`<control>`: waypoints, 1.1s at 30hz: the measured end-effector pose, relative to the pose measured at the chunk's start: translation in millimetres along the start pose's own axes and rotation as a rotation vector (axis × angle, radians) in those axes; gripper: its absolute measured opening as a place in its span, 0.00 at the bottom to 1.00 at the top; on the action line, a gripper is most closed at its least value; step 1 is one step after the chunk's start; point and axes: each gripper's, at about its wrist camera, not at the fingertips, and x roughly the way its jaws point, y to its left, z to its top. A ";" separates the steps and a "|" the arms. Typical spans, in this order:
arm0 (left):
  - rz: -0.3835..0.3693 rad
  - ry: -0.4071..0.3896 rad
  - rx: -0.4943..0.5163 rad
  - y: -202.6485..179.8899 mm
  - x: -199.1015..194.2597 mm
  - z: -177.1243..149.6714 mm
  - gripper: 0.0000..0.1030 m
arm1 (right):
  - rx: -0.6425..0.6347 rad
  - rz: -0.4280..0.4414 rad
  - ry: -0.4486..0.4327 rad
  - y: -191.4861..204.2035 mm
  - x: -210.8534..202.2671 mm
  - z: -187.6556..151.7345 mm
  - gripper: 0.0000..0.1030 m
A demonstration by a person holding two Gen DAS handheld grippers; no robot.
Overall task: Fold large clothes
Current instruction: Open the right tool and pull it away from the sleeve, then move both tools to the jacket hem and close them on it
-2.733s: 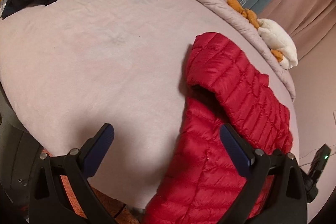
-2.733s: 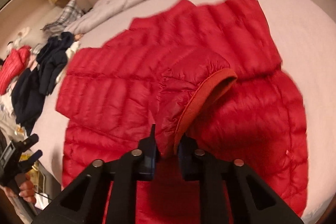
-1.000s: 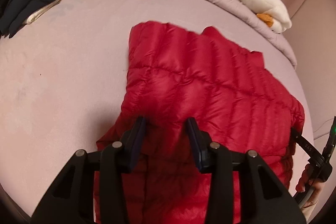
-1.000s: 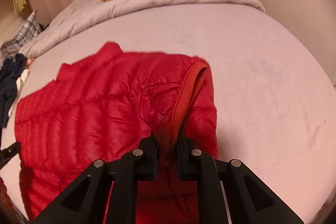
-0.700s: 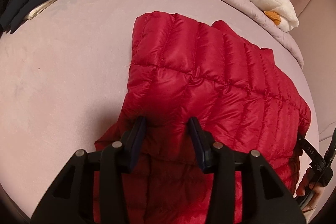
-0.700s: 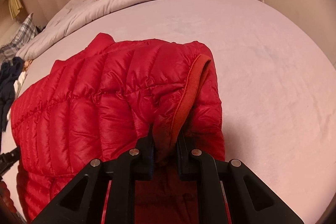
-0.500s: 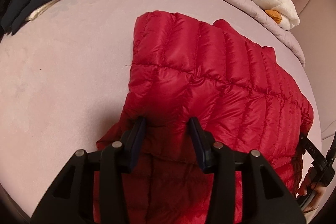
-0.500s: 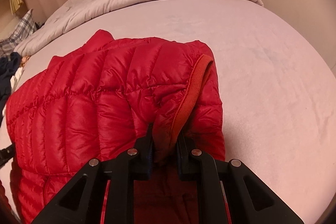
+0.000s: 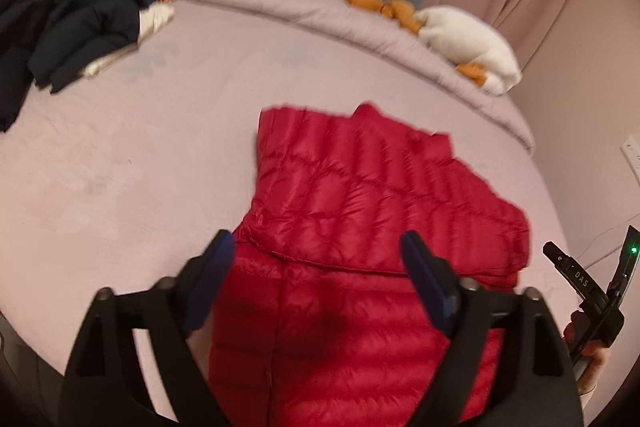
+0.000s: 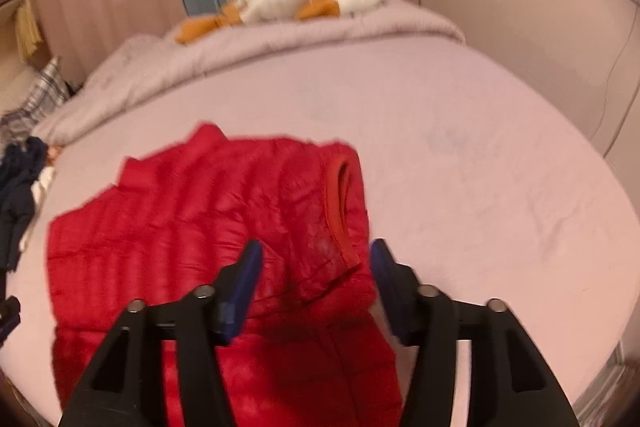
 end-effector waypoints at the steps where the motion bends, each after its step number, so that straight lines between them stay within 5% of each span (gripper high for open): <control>1: -0.008 -0.023 0.009 -2.1 -11.6 -1.3 0.92 | -0.006 0.008 -0.030 0.5 -14.3 0.6 0.68; 5: -0.038 -0.095 0.041 -8.7 -47.5 -7.6 0.96 | -0.032 -0.009 -0.153 4.7 -59.4 1.1 0.85; 15: -0.064 -0.138 0.051 11.5 -86.9 -42.8 0.98 | -0.049 0.059 -0.278 -5.1 -118.1 -17.5 0.99; 22: 0.004 -0.056 0.042 29.0 -68.0 -81.3 0.99 | -0.026 0.071 -0.203 -18.1 -120.5 -51.6 0.99; 27: -0.027 0.046 0.069 29.7 -48.7 -109.7 0.98 | -0.039 0.114 -0.077 -19.6 -105.3 -87.3 0.99; 33: -0.013 0.123 0.082 42.6 -36.5 -141.3 0.98 | -0.056 0.043 0.029 -42.0 -85.7 -132.2 0.99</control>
